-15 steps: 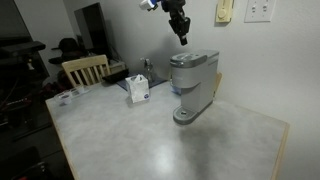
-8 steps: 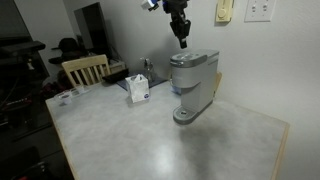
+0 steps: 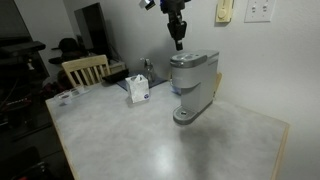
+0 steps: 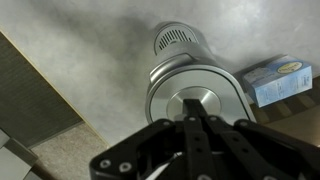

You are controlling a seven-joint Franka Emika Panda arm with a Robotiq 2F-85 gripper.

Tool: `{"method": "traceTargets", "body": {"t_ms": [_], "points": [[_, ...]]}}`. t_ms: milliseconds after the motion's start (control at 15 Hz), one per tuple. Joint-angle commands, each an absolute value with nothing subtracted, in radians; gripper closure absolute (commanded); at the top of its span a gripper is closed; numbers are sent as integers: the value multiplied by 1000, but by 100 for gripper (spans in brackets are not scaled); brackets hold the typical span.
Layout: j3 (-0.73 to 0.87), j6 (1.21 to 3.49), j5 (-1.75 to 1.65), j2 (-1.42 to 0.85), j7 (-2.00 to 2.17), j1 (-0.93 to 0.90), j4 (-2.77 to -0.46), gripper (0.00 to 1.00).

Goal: Press the button on top of the object

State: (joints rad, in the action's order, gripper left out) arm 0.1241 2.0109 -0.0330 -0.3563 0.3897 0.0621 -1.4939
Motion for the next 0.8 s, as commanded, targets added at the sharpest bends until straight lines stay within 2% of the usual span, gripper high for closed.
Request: {"method": "traceTargets", "body": {"t_ms": [0,733], "points": [[121,2035,-17,-374,373,67,-1495,100],[124,2094,-37,-401,354,61,-1535,100]]}}
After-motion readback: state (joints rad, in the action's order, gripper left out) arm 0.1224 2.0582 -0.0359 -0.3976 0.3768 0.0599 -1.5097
